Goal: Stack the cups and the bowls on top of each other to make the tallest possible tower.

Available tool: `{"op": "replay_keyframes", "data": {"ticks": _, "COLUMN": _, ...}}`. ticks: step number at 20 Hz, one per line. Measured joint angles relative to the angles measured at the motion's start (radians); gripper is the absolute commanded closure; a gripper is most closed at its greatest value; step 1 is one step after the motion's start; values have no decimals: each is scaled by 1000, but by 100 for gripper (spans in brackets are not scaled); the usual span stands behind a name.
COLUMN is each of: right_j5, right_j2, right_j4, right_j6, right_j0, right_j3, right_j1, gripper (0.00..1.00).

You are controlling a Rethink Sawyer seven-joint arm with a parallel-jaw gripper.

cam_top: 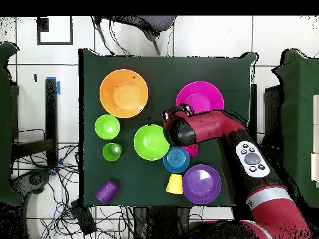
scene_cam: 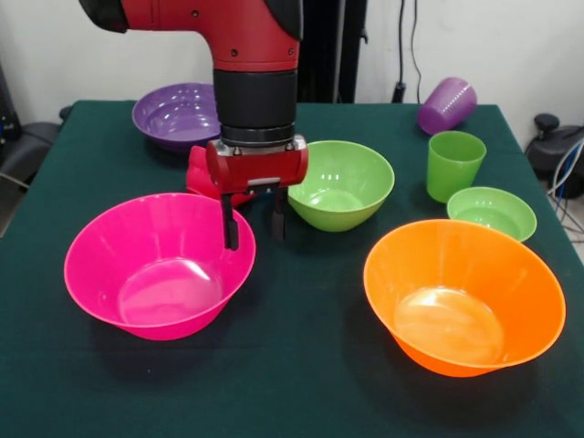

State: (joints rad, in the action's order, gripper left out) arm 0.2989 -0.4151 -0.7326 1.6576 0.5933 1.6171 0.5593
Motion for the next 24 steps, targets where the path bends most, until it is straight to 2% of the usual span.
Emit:
{"op": "replay_keyframes", "data": {"ticks": 5, "right_j5": 22, "right_j2": 42, "right_j4": 0, "right_j6": 0, "right_j0": -53, "right_j3": 0, "right_j1": -7, "gripper": 0}}
{"op": "replay_keyframes", "data": {"ticks": 24, "right_j5": 22, "right_j2": 178, "right_j4": 1, "right_j6": 0, "right_j0": -151, "right_j3": -4, "right_j1": -54, "gripper": 0}}
